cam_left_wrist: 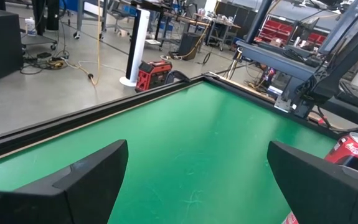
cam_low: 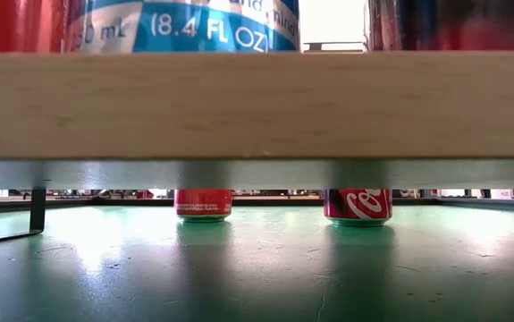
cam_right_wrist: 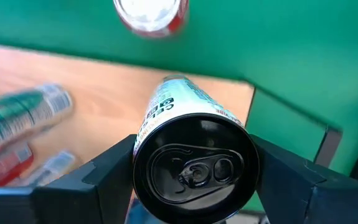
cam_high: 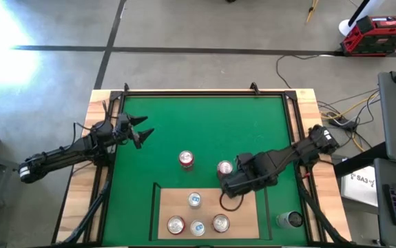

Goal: Place canned beverage on shelf
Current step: Put the top white soda can on the shelf

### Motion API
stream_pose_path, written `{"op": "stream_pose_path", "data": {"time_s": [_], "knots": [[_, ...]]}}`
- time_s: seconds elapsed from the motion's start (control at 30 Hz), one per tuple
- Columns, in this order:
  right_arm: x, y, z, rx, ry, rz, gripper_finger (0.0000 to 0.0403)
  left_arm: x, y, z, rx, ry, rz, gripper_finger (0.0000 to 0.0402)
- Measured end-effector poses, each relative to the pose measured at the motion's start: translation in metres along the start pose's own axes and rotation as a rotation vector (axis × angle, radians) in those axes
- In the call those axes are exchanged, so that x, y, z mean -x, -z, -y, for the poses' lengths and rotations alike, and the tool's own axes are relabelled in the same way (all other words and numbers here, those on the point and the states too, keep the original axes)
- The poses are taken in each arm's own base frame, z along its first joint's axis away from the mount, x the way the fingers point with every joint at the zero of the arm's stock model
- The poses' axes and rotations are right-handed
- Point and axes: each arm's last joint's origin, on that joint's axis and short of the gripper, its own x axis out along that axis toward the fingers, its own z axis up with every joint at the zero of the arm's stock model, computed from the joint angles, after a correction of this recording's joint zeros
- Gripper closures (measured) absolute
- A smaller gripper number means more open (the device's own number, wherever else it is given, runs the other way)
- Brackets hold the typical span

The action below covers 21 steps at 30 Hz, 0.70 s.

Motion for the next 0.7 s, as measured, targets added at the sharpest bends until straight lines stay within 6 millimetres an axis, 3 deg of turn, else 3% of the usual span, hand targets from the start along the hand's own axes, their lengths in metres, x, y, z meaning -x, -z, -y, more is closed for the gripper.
{"op": "stream_pose_path", "data": {"time_s": [0.7], "knots": [[-0.015,0.066,0.01,-0.087,0.024,-0.073,0.014,0.0,0.0,0.0,0.0,0.0,-0.001,0.0032]]}}
